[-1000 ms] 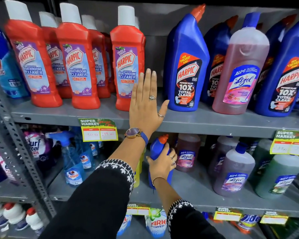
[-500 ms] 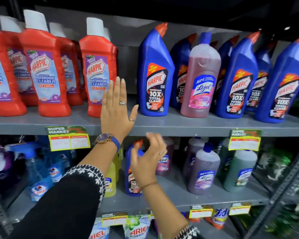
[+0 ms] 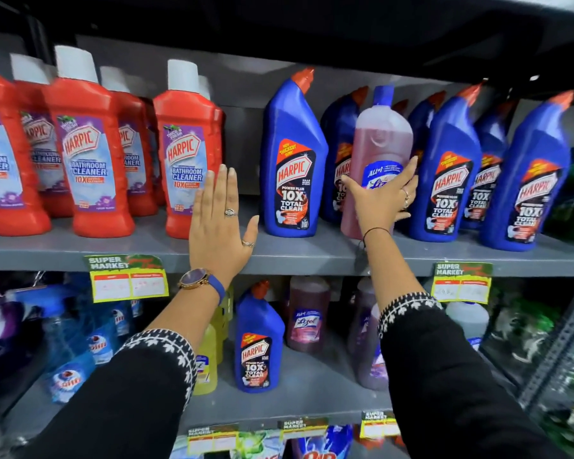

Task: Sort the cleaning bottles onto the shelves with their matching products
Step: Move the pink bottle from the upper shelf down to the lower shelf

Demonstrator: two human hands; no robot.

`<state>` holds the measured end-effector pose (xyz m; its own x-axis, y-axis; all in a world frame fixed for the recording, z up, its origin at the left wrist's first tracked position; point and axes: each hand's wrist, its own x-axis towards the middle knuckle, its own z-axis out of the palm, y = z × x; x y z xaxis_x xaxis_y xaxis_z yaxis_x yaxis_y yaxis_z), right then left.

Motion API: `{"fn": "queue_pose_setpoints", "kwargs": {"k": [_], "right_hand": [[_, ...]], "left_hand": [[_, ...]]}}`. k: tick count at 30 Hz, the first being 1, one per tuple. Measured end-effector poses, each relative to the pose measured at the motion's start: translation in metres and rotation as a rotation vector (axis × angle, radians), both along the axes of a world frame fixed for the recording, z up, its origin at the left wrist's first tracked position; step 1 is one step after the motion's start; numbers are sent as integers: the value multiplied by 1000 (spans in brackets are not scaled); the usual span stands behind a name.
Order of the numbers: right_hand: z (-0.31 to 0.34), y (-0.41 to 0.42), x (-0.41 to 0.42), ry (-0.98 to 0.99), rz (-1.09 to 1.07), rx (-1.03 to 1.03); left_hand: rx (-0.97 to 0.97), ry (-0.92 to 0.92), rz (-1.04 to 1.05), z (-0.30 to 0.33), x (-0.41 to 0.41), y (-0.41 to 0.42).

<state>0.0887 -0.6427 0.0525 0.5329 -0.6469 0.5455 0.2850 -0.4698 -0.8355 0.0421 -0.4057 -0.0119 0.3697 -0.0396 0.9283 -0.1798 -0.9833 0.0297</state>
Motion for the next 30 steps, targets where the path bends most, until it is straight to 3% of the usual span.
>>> {"fn": "queue_pose_setpoints", "kwargs": {"k": [9,18,23,30], "right_hand": [[32,-4,-12,59,-25,-55],[15,14,-107,-146,12,-46],[-36,26,-145,-119,33,-61],[-164,38,-148,-35,105,62]], "left_hand": [[2,-19,1,-1,1,1],[-2,-18,-18,0,-1,0],[-5,4,-12,1,-3,-1],[2,19,1,0,-3,-1]]}}
